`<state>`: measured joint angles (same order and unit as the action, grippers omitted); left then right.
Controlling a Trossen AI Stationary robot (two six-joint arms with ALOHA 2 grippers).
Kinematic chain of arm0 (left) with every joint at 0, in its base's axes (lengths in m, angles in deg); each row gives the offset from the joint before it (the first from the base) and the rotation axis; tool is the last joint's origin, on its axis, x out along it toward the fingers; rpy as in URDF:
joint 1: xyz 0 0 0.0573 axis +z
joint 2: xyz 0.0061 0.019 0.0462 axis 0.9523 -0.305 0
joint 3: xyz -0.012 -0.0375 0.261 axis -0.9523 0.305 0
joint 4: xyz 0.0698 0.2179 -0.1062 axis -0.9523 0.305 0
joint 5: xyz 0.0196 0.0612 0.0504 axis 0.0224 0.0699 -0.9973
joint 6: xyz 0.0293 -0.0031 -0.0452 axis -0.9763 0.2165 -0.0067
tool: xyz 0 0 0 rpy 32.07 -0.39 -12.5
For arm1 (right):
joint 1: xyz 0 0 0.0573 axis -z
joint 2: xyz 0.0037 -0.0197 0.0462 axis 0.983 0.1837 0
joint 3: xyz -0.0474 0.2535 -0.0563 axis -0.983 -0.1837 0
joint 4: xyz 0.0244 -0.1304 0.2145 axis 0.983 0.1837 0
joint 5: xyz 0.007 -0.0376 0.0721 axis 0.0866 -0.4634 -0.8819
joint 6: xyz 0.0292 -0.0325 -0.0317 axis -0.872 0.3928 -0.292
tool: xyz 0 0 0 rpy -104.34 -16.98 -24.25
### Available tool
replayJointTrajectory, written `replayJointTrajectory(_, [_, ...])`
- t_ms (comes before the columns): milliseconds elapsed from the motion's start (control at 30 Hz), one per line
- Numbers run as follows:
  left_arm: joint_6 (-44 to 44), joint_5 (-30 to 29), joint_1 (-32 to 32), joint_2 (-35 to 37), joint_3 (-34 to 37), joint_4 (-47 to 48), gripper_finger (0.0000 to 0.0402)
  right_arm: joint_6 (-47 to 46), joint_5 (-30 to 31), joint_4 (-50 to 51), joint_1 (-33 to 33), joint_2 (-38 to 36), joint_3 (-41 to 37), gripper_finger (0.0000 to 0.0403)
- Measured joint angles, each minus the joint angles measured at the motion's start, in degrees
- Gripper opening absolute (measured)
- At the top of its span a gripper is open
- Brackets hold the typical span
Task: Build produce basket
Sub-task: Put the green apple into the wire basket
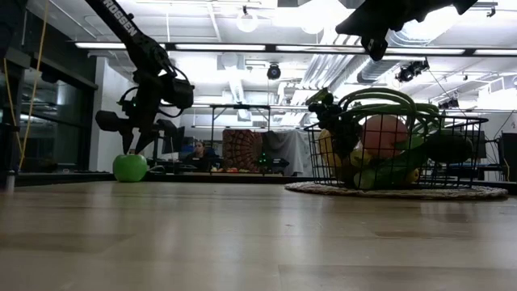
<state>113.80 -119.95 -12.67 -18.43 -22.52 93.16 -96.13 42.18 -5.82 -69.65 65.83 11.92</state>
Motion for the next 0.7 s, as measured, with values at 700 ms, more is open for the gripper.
replayJointTrajectory(700, [-4.1,1.0,-0.3,3.5,-0.8,-1.4,0.0002,1.0,0.0,0.8,0.0,0.0,0.0,0.0])
